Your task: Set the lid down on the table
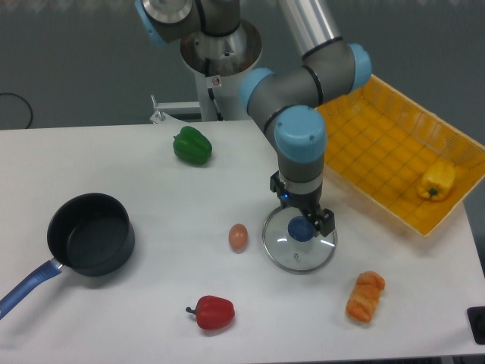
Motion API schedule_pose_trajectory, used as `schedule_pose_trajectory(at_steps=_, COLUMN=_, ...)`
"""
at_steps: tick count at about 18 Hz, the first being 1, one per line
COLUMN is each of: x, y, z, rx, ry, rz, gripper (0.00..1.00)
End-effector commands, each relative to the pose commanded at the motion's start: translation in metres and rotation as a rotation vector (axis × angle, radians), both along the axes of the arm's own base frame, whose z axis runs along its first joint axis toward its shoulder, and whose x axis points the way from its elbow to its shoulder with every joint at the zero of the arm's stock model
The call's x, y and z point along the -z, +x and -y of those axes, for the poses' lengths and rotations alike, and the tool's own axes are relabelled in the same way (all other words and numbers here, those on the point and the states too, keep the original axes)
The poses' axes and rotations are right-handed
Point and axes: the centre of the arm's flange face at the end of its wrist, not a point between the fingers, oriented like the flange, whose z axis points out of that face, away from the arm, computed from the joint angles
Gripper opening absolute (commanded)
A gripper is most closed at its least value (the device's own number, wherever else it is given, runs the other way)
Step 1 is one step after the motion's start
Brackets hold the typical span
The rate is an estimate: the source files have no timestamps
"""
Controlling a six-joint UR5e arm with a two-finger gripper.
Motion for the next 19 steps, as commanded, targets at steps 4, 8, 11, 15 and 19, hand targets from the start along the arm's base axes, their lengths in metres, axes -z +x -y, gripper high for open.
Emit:
schedule_pose_trajectory(at_steps=4, x=-0.013, y=0.001, z=0.004, rx=-0.004, ry=-0.007, rz=-0.001, gripper=1.00)
schedule_pose_trajectory(at_steps=8, x=-0.016, y=-0.003, z=0.009, rx=0.139, ry=-0.044, rz=0.026, gripper=1.00)
schedule_pose_trajectory(at_steps=11, x=-0.018, y=-0.013, z=0.018, rx=0.310, ry=-0.064, rz=0.024, gripper=1.00)
schedule_pose_trajectory(at_steps=15, x=-0.017, y=-0.013, z=0.019, rx=0.356, ry=-0.070, rz=0.028, gripper=1.00)
schedule_pose_trajectory(at_steps=19, x=-0.017, y=-0.013, z=0.019, rx=0.356, ry=-0.071, rz=0.031, gripper=1.00)
